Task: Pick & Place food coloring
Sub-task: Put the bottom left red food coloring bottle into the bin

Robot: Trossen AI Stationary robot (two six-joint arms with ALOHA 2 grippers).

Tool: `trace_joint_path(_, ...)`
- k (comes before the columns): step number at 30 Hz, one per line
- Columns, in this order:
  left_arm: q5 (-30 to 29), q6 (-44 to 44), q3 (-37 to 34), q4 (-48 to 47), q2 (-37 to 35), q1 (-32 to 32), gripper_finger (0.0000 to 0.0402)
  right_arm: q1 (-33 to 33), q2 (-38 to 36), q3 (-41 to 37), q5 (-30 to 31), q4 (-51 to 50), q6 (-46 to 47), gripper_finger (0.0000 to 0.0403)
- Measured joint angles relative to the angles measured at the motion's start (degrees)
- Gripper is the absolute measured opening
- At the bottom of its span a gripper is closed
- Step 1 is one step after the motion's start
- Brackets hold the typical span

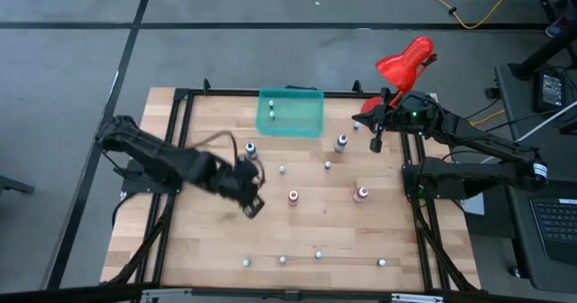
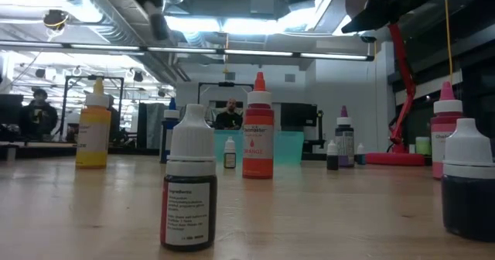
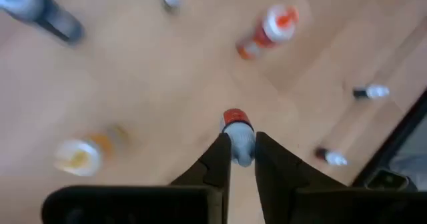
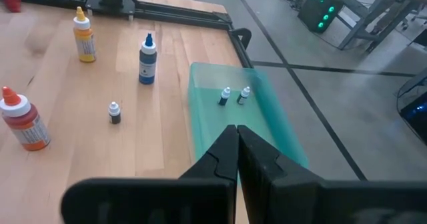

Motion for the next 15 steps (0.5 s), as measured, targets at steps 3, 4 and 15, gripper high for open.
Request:
trace_joint_path(3,0.41,6.78,2.93,-3.80,0.00,6.58,0.0043,0.02,0.00,0.00,0.00,0.79,-0.20,0.0012)
trace_joint_path(4,0.94,9.24,3.55,-3.81,0.00,8.85,0.0044,0.02,0.00,0.00,0.01,1.21,-0.24,0.0012)
trace_joint_path(15,10.14,28.83,4.71,-0.73,1.28,36.10,0.0043,0.00,0.00,0.00,0.02,6.89,-1.22,0.0012)
